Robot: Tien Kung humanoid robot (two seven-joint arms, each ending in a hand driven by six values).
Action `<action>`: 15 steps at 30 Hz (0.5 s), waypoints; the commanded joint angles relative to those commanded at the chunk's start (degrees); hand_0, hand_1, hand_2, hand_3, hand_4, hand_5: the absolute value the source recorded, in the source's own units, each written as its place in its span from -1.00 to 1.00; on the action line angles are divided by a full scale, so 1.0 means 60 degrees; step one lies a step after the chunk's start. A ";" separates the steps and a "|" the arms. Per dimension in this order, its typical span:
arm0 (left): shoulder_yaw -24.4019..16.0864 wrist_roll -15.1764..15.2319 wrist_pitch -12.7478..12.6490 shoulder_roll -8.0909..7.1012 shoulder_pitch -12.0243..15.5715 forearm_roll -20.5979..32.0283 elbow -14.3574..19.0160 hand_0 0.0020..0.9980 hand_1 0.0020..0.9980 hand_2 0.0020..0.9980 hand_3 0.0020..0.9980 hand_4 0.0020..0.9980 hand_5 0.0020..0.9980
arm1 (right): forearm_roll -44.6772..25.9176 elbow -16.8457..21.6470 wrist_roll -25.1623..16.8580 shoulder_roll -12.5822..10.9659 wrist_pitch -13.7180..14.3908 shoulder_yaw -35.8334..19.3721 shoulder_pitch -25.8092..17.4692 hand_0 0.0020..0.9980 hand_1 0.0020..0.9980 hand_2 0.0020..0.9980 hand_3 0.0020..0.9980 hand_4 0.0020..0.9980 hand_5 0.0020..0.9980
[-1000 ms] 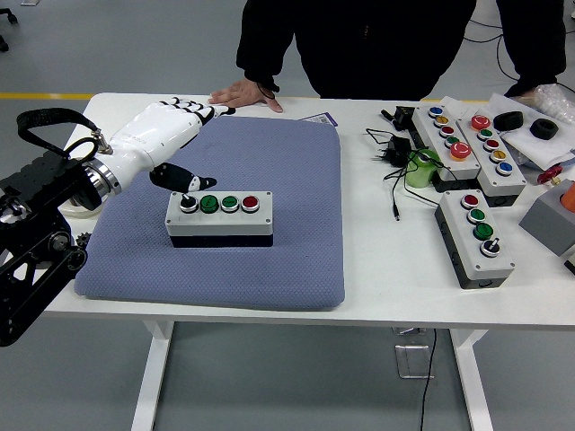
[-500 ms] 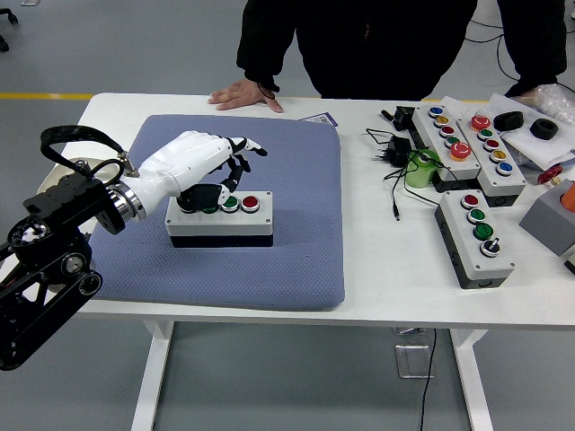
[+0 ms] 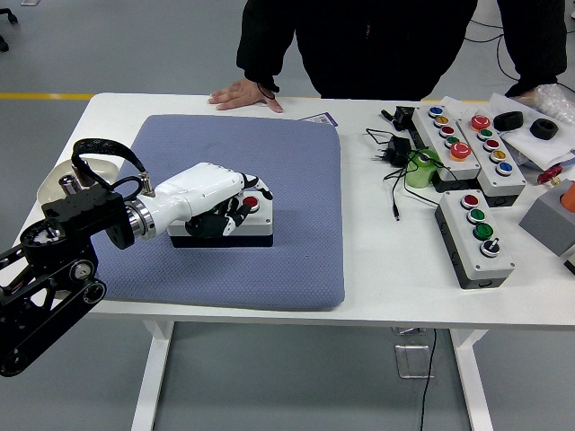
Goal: Pick up the button,place it on the desk,press the button,press the button
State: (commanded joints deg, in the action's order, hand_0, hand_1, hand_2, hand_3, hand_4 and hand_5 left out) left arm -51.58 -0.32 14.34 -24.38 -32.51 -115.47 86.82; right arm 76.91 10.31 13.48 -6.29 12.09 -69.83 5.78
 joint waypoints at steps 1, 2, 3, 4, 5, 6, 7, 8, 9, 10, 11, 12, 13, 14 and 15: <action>-0.0001 -0.0003 0.0014 -0.0004 -0.0004 -0.0023 -0.0004 -0.40 -0.50 -0.48 0.50 -0.40 -1.00 | 0.0001 0.0000 -0.0001 -0.0002 -0.0001 0.0001 0.0003 0.50 0.40 0.43 0.16 -0.64 -0.74; -0.0003 -0.0014 0.0044 -0.0007 -0.0009 -0.0050 -0.0014 -0.40 -0.50 -0.48 0.50 -0.40 -1.00 | -0.0001 0.0000 -0.0001 -0.0003 -0.0002 0.0005 0.0006 0.50 0.40 0.43 0.16 -0.64 -0.74; -0.0007 -0.0026 0.0091 -0.0010 -0.0014 -0.0087 -0.0022 -0.40 -0.50 -0.48 0.50 -0.40 -1.00 | 0.0001 0.0000 0.0000 -0.0003 -0.0001 0.0000 0.0009 0.50 0.40 0.43 0.16 -0.64 -0.74; -0.0011 -0.0038 0.0136 -0.0012 -0.0016 -0.0116 -0.0026 -0.45 -0.54 -0.51 0.50 -0.41 -1.00 | 0.0000 0.0000 -0.0001 -0.0002 0.0001 -0.0001 0.0010 0.49 0.40 0.43 0.16 -0.64 -0.74; -0.0015 -0.0077 0.0229 -0.0015 -0.0020 -0.0163 -0.0043 -0.45 -0.54 -0.51 0.50 -0.41 -1.00 | -0.0010 0.0000 -0.0003 -0.0003 0.0001 0.0004 0.0014 0.49 0.40 0.43 0.16 -0.64 -0.74; -0.0014 -0.0101 0.0272 -0.0015 -0.0021 -0.0182 -0.0057 -0.45 -0.54 -0.51 0.50 -0.41 -1.00 | -0.0010 0.0000 -0.0004 -0.0003 0.0001 0.0003 0.0016 0.49 0.40 0.43 0.16 -0.64 -0.74; -0.0015 -0.0129 0.0308 -0.0012 -0.0019 -0.0220 -0.0078 -0.45 -0.54 -0.51 0.50 -0.41 -1.00 | -0.0008 0.0000 -0.0004 -0.0003 0.0001 0.0000 0.0019 0.49 0.40 0.43 0.16 -0.64 -0.74; -0.0025 -0.0172 0.0396 -0.0013 -0.0013 -0.0346 -0.0099 -0.45 -0.54 -0.51 0.50 -0.41 -1.00 | -0.0008 0.0000 -0.0005 -0.0001 0.0002 0.0001 0.0028 0.49 0.40 0.43 0.16 -0.64 -0.74; -0.0030 -0.0209 0.0508 -0.0018 -0.0011 -0.0454 -0.0106 -0.45 -0.54 -0.51 0.50 -0.41 -1.00 | -0.0010 0.0000 -0.0006 -0.0001 0.0003 0.0002 0.0034 0.49 0.40 0.43 0.16 -0.64 -0.74; -0.0025 -0.0244 0.0604 -0.0027 -0.0011 -0.0524 -0.0109 -0.56 -0.64 -0.56 0.50 -0.50 -1.00 | -0.0009 0.0000 -0.0006 -0.0001 0.0003 -0.0001 0.0037 0.49 0.40 0.42 0.16 -0.64 -0.74; -0.0020 -0.0264 0.0657 -0.0033 -0.0013 -0.0558 -0.0112 -0.56 -0.64 -0.56 0.50 -0.50 -1.00 | -0.0006 0.0000 -0.0006 -0.0001 0.0003 -0.0006 0.0038 0.49 0.40 0.42 0.16 -0.64 -0.74; 0.0003 -0.0334 0.0700 -0.0044 -0.0021 -0.0620 -0.0144 -0.56 -0.64 -0.56 0.50 -0.50 -1.00 | 0.0002 0.0000 -0.0007 -0.0002 0.0002 -0.0012 0.0040 0.49 0.40 0.42 0.16 -0.64 -0.74; 0.0012 -0.0397 0.0687 -0.0044 -0.0025 -0.0654 -0.0182 -0.56 -0.64 -0.56 0.50 -0.50 -1.00 | 0.0003 0.0000 -0.0008 -0.0005 0.0001 -0.0012 0.0041 0.49 0.40 0.42 0.16 -0.64 -0.74; 0.0013 -0.0419 0.0678 -0.0043 -0.0026 -0.0665 -0.0196 -0.56 -0.64 -0.56 0.50 -0.50 -1.00 | 0.0004 0.0000 -0.0008 -0.0005 0.0001 -0.0013 0.0042 0.49 0.40 0.42 0.16 -0.64 -0.74; 0.0008 -0.0509 0.0639 -0.0035 -0.0027 -0.0704 -0.0248 -0.56 -0.64 -0.56 0.50 -0.50 -1.00 | 0.0015 0.0000 -0.0007 -0.0005 0.0000 -0.0021 0.0044 0.49 0.40 0.42 0.16 -0.64 -0.74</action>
State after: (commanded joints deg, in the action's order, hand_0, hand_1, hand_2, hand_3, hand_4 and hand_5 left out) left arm -51.53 -3.38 18.18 -24.59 -32.67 -119.69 85.33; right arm 77.00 10.31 13.44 -6.32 12.09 -69.96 6.05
